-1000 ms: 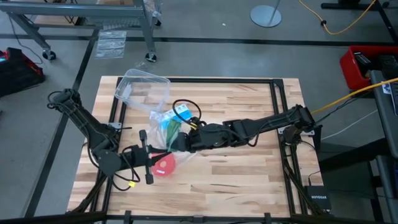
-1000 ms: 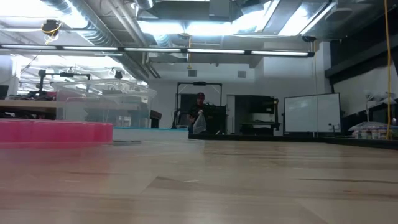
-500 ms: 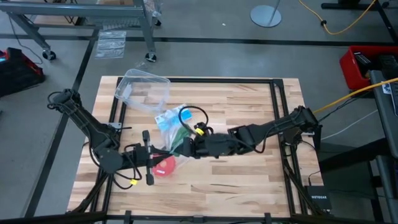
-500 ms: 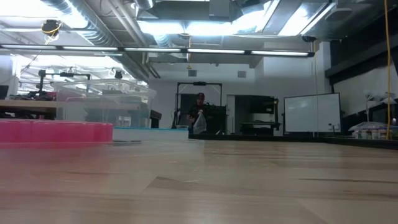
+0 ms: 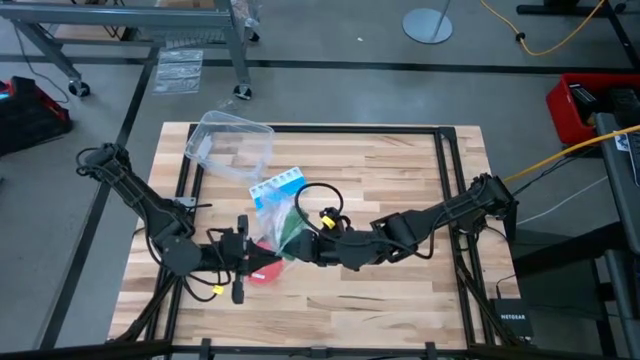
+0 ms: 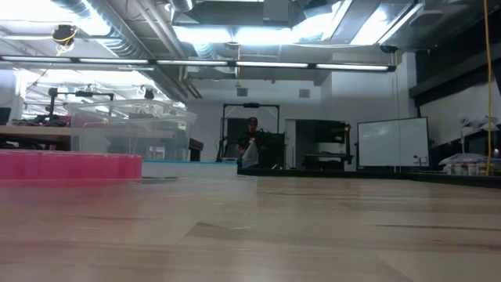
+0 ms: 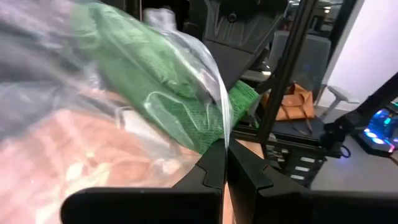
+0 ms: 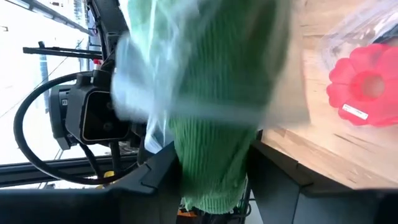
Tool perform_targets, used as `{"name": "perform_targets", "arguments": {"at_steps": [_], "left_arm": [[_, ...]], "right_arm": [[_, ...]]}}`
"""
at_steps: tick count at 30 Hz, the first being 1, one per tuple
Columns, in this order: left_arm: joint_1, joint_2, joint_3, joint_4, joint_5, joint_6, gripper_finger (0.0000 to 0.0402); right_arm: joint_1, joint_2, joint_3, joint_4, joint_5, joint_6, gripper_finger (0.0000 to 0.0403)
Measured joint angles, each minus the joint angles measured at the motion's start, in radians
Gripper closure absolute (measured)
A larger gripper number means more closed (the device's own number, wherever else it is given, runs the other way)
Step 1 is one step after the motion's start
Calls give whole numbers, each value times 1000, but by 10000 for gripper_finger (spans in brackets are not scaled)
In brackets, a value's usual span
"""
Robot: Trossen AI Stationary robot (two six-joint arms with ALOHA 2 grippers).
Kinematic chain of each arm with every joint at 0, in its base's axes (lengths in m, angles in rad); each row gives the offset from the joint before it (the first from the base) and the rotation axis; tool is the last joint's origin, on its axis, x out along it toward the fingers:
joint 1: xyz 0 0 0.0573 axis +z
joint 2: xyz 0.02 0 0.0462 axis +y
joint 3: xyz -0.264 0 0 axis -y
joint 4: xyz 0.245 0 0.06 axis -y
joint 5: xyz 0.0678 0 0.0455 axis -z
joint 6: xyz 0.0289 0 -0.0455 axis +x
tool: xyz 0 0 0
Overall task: Roll bandage
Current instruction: Put the green bandage into the transparent zip bag
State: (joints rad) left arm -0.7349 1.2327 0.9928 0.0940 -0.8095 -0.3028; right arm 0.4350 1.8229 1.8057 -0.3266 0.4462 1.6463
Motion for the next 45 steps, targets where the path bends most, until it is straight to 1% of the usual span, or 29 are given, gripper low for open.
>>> {"name": "perform_targets", "arguments": {"at_steps": [10, 15, 18, 26, 32, 41, 45], "left_arm": [[15, 0, 0, 3, 27, -12, 401], [43, 0, 0, 27, 102, -18, 401], [53, 0, 0, 27, 129, -31, 401], [55, 0, 0, 27, 131, -35, 401], [55, 0, -1, 28, 129, -35, 401], [59, 2, -1, 28, 96, 12, 401], [67, 2, -1, 29, 93, 7, 401]], "right_arm": [[-2, 0, 0, 8, 76, -2, 235], [-2, 0, 0, 23, 68, -43, 235], [-2, 0, 0, 23, 65, -106, 235], [-9, 0, 0, 16, 58, -138, 235], [-38, 1, 0, 19, -2, -194, 235], [-50, 1, 0, 19, 6, -225, 235], [-50, 1, 0, 18, 16, -241, 235]]}}
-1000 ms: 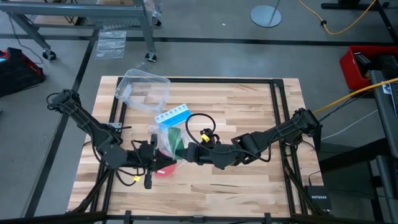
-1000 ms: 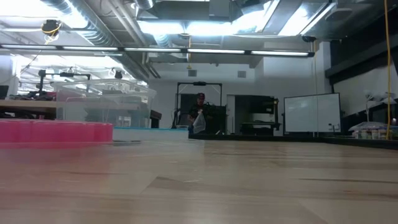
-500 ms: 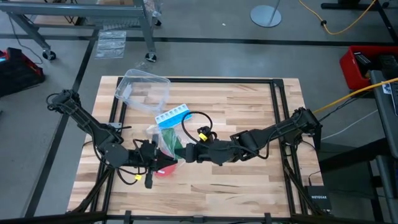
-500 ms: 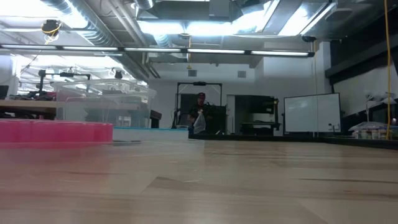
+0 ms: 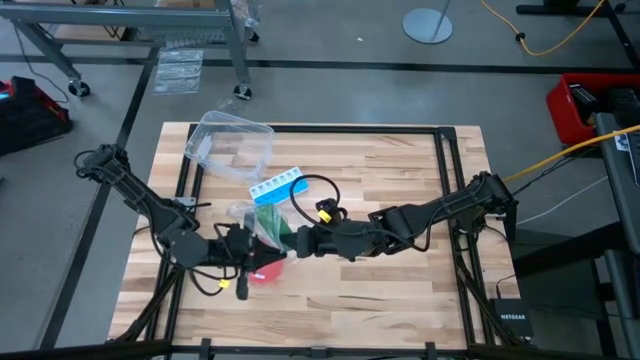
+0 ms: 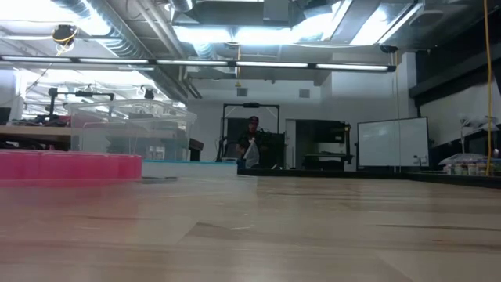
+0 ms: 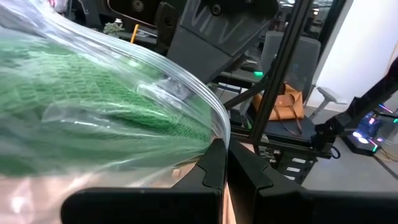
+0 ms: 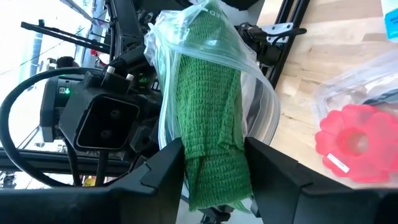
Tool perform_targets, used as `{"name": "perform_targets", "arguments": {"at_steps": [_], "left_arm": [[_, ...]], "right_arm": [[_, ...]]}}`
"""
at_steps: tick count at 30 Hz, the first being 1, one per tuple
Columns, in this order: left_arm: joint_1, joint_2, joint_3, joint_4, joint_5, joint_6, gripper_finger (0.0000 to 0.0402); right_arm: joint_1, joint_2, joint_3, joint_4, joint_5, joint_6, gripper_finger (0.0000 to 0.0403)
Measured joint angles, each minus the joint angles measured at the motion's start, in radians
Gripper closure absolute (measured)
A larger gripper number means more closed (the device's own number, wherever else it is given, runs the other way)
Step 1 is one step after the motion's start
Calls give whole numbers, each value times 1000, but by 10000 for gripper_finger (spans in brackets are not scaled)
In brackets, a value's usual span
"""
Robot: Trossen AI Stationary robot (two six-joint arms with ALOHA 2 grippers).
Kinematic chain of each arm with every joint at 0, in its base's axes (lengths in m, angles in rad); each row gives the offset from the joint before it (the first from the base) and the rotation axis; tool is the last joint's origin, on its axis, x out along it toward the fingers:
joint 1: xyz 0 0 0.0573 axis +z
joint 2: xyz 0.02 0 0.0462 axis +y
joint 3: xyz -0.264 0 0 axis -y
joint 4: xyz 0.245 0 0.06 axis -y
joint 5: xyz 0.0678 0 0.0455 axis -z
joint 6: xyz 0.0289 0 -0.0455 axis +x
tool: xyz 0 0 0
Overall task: Roll bandage
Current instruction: Put the green bandage into the transparent zip bag
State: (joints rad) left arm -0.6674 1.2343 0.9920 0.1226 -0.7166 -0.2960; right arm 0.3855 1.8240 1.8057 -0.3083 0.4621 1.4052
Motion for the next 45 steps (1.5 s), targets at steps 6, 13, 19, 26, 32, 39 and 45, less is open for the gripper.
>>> {"name": "perform_targets", "arguments": {"at_steps": [6, 13, 19, 26, 32, 39, 45], "left_arm": [[4, 0, 0, 0, -2, 0, 401], [3, 0, 0, -31, 13, -43, 401], [3, 0, 0, -37, 51, -91, 401], [4, 0, 0, -33, 70, -116, 401], [6, 0, 0, -30, 71, -122, 401], [30, -2, 0, -26, 117, -150, 401], [36, -3, 0, -26, 121, -149, 401]], "right_arm": [[5, 0, 0, -8, 19, -31, 235], [56, 0, 0, -47, 124, -33, 242], [88, 0, 0, -48, 160, -33, 292], [86, 0, 0, -33, 174, -30, 343], [75, 0, 0, -30, 173, 2, 338], [27, 2, 0, -28, 138, 5, 337], [-16, 2, 0, -13, 64, 4, 319]]}}
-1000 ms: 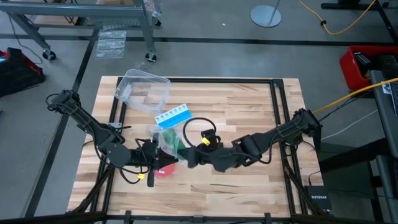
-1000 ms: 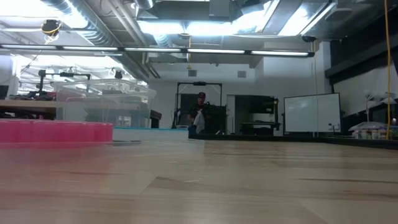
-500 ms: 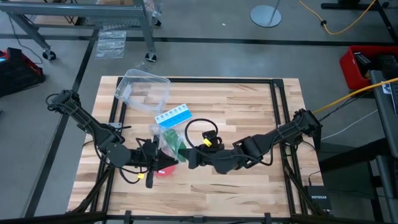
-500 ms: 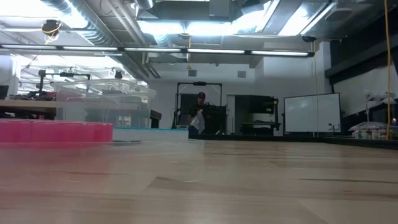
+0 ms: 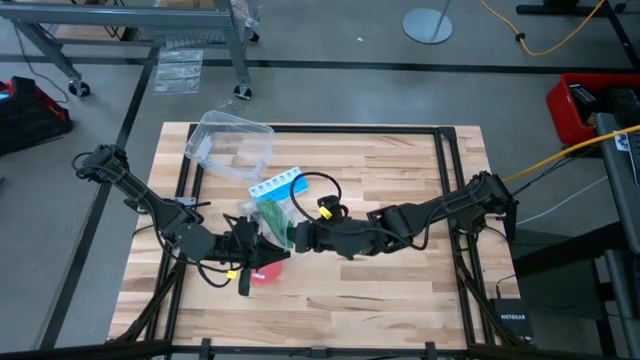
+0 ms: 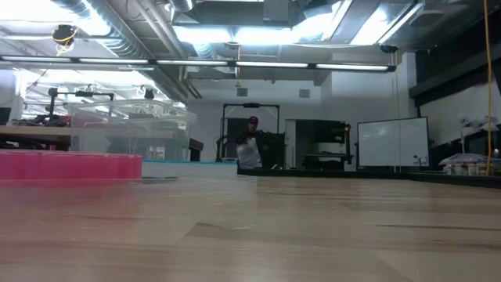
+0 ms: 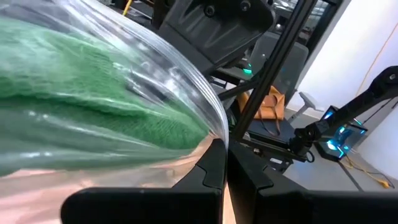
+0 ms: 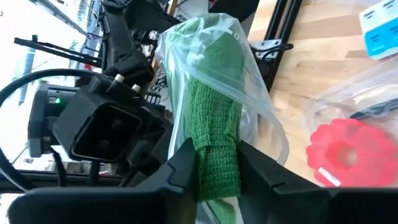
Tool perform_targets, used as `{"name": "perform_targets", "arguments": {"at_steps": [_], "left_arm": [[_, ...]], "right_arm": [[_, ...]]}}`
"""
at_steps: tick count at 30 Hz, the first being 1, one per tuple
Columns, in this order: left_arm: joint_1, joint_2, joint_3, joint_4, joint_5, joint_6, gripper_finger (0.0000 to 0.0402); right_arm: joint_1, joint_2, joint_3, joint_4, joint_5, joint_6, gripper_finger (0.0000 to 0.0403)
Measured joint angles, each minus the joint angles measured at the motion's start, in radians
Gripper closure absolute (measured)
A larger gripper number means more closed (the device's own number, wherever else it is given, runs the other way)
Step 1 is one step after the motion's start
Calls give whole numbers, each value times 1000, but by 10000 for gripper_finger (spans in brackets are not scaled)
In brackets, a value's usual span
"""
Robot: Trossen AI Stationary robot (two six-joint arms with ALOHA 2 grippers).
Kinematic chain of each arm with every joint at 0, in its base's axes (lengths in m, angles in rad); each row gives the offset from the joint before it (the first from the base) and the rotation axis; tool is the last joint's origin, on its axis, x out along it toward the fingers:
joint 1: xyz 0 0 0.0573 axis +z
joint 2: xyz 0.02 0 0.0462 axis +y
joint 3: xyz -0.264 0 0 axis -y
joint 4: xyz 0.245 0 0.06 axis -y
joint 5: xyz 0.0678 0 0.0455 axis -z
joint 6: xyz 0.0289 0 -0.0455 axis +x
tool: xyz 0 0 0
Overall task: Roll bandage
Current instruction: Put the green bandage into the transparent zip bag
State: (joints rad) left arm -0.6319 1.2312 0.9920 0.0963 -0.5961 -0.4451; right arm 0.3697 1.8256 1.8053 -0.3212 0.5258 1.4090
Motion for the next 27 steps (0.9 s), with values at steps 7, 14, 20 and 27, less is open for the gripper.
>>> {"name": "perform_targets", "arguments": {"at_steps": [7, 14, 20, 27], "left_arm": [[0, 0, 0, 1, 8, 15, 401], [0, 0, 0, 1, 11, 26, 401], [0, 1, 0, 1, 11, 33, 401], [6, 2, 0, 17, 12, 34, 401]], "right_arm": [[-24, 0, 0, 32, -95, -81, 278], [-27, 0, 0, 34, -89, -156, 251], [-32, 0, 0, 35, -63, -230, 247], [-32, -4, 0, 38, -63, -229, 247]]}}
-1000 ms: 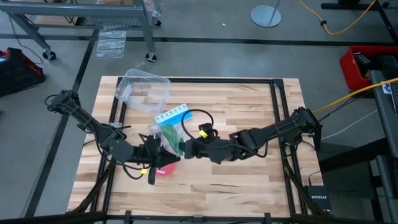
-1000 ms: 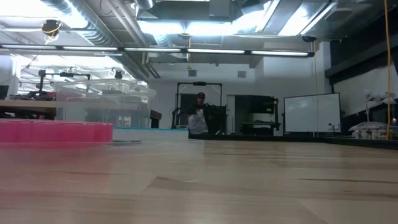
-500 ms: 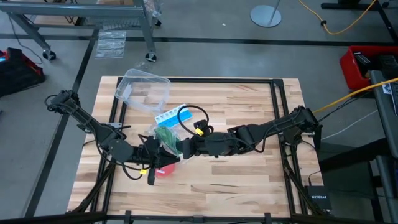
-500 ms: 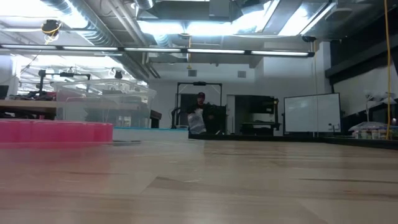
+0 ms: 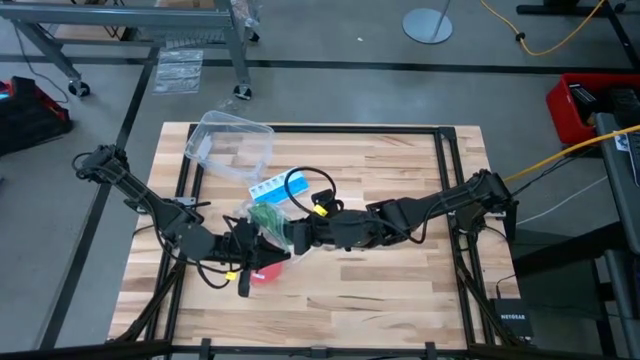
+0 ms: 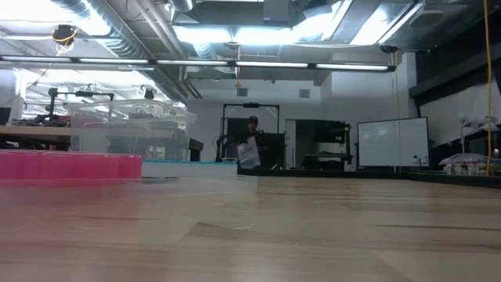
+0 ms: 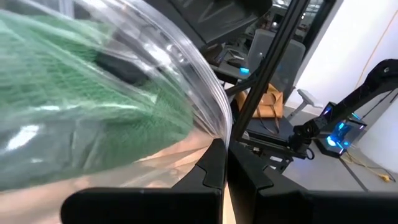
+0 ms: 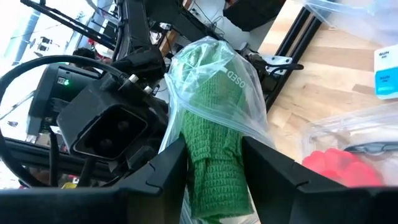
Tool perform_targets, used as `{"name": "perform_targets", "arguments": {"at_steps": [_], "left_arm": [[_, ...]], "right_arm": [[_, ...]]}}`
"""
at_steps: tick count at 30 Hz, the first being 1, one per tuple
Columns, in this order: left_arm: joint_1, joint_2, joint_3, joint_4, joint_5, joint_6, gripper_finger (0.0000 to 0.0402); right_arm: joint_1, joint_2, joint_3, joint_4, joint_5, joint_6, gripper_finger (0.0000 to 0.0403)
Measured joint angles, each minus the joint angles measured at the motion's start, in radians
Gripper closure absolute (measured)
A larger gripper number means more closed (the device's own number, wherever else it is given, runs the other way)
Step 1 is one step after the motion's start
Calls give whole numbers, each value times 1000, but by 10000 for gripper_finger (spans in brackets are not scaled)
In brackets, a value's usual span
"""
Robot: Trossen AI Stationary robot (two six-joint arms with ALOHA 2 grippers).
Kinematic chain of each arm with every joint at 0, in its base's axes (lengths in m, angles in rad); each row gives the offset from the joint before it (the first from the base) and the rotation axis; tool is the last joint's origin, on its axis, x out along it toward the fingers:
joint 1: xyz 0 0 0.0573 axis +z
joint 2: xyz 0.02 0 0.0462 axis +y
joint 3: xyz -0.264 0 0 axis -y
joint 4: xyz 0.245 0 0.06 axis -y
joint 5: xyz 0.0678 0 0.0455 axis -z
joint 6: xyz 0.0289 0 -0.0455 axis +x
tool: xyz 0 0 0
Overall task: Roll bandage
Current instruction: Put the green bandage into the transparent zip bag
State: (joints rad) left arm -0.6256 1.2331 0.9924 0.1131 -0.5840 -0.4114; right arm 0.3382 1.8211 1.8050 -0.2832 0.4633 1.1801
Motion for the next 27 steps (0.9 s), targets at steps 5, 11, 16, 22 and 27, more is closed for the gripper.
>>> {"name": "perform_targets", "arguments": {"at_steps": [5, 11, 16, 22, 27], "left_arm": [[6, 0, 0, 49, 0, -6, 401], [24, -1, 0, 72, 1, -22, 401], [76, 2, 0, -10, 38, -107, 401], [155, 3, -41, 2, 154, -158, 401], [213, 70, -72, 64, 239, -189, 401]], "right_arm": [[0, -14, 0, 2, 1, 51, 246], [2, -25, 0, -7, 26, 69, 250], [1, -25, 1, -81, 35, 70, 283], [1, -23, 2, -226, 79, 75, 315], [1, -22, 2, -302, 82, 75, 311]]}}
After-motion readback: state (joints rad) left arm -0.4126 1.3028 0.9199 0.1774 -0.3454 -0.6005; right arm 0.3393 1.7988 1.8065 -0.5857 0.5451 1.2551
